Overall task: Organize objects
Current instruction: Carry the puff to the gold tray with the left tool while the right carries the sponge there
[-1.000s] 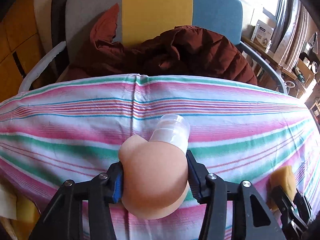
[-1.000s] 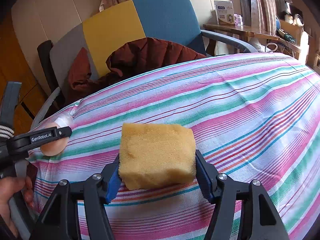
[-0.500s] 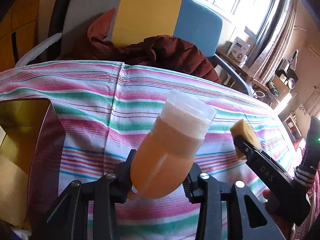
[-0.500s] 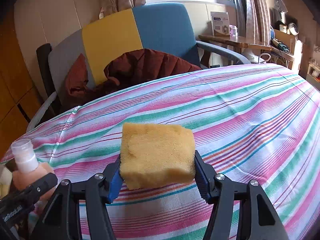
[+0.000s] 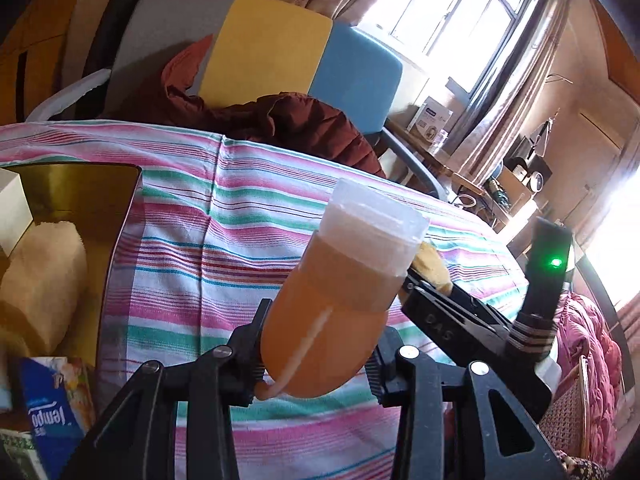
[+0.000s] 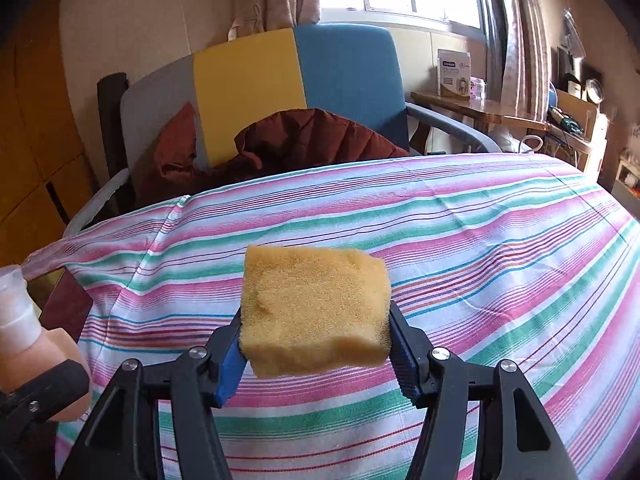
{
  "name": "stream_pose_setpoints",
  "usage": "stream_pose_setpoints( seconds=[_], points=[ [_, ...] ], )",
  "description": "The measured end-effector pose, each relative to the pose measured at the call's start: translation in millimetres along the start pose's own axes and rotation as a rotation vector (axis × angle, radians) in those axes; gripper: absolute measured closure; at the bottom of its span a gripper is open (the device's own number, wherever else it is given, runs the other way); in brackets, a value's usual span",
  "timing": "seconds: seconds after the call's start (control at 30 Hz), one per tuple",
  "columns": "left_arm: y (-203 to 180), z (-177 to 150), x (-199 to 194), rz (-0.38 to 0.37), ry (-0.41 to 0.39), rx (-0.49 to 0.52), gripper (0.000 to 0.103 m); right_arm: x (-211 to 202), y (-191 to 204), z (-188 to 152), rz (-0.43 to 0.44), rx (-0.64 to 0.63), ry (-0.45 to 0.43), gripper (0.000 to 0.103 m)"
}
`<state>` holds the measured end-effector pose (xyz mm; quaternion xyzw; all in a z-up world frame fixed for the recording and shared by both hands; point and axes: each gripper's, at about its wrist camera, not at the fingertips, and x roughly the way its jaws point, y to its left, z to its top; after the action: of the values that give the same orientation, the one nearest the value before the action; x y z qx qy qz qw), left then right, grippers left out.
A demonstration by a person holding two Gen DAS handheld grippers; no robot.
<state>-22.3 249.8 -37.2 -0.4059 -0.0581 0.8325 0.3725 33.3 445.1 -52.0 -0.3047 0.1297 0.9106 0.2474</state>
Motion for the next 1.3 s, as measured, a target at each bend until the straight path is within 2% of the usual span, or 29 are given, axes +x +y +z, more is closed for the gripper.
stream_pose_setpoints(
  seconds=[0.23,0.4,0.53,0.67,0.87,0.97,1.13,1.3],
  points=[
    [14.3,-15.9,-45.2,-0.026,-0.034,-0.013,0.062,-10.0,12.4,-9.9,0.016,-0.048,0.002,0.04],
    [40.1,-16.1,-77.5,-0.018,-0.096,-0.066,0.062,-15.4,21.2,-15.6,0.017,-0.084,-0.001,0.04],
    [66.4,-9.7,-92.7,0.021,-0.136,-0.101,0.062,-20.5,30.0,-19.4,0.011,-0.121,-0.009,0.04],
    [100.4,-1.8,-96.3,0.044,-0.139,-0.174,0.062,-24.4,39.0,-23.7,0.02,-0.151,-0.008,0.04],
    [156.9,11.2,-90.2,0.044,-0.115,-0.335,0.062,-26.6,52.3,-30.6,0.017,-0.195,-0.003,0.04],
    [177.8,17.0,-78.7,0.037,-0.065,-0.387,0.061,-26.0,55.3,-32.2,0.012,-0.21,0.0,0.04],
    [199.5,16.8,-75.6,0.061,-0.062,-0.469,0.059,-23.6,56.8,-33.5,0.004,-0.218,0.009,0.04],
    [201.6,11.2,-86.0,0.106,-0.074,-0.467,0.052,-20.2,56.7,-33.9,0.002,-0.215,0.021,0.04]
  ],
)
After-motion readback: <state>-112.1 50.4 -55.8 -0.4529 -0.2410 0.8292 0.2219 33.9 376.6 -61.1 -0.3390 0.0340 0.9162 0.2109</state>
